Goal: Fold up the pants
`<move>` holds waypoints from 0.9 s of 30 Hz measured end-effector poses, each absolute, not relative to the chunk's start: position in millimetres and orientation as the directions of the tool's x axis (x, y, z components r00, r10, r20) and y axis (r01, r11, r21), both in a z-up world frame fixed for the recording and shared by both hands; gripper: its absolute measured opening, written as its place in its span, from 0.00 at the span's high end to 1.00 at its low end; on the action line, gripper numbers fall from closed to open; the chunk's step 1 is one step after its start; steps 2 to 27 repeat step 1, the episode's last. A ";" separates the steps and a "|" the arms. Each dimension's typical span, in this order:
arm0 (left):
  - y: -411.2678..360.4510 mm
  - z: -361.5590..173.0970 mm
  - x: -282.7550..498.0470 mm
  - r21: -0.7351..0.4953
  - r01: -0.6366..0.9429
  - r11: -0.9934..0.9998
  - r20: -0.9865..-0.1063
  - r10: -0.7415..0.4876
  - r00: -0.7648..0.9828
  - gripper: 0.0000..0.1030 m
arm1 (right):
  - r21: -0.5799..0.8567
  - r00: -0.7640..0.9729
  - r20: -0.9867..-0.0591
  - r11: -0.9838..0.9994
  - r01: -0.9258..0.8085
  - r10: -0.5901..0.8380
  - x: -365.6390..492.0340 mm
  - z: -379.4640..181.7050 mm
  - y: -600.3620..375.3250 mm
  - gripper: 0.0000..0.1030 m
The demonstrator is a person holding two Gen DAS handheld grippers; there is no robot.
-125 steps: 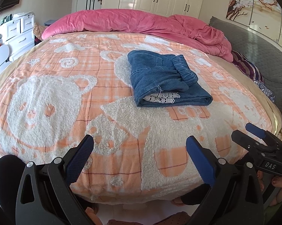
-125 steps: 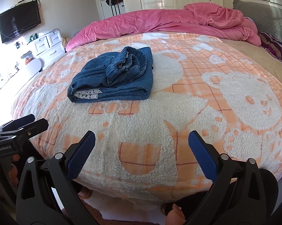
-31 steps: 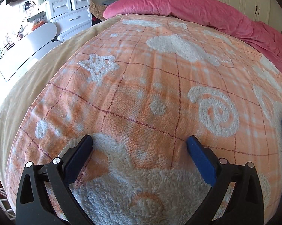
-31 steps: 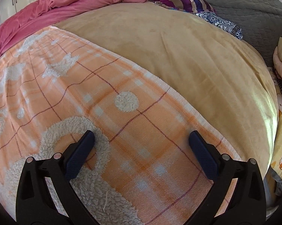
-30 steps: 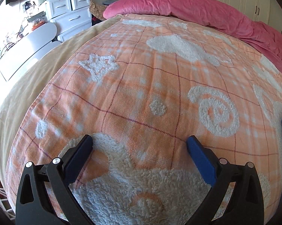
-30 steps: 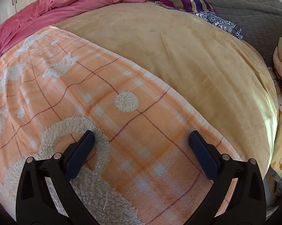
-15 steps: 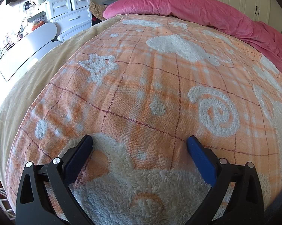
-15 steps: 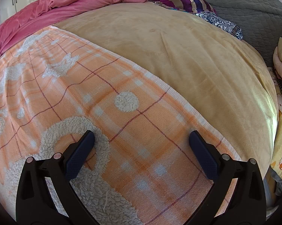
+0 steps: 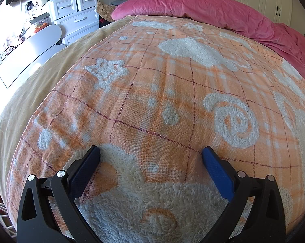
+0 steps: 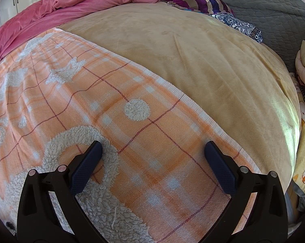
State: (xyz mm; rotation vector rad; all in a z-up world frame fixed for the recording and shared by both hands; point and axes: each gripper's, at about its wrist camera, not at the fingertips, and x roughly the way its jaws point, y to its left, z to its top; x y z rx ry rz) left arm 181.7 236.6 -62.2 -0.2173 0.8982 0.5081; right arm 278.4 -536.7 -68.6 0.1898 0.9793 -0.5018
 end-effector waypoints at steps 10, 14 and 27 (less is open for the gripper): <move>236.9 -62.2 181.7 0.029 -0.508 0.861 -0.791 0.331 0.515 0.04 | -0.067 0.456 -0.831 0.870 0.488 -0.320 278.5 -68.7 -536.8 0.08; 236.9 -62.2 181.7 0.029 -0.508 0.861 -0.791 0.331 0.515 0.04 | -0.067 0.456 -0.831 0.870 0.488 -0.320 278.5 -68.7 -536.8 0.08; 236.9 -62.2 181.7 0.029 -0.508 0.861 -0.791 0.331 0.515 0.04 | -0.067 0.456 -0.831 0.870 0.488 -0.320 278.5 -68.7 -536.8 0.08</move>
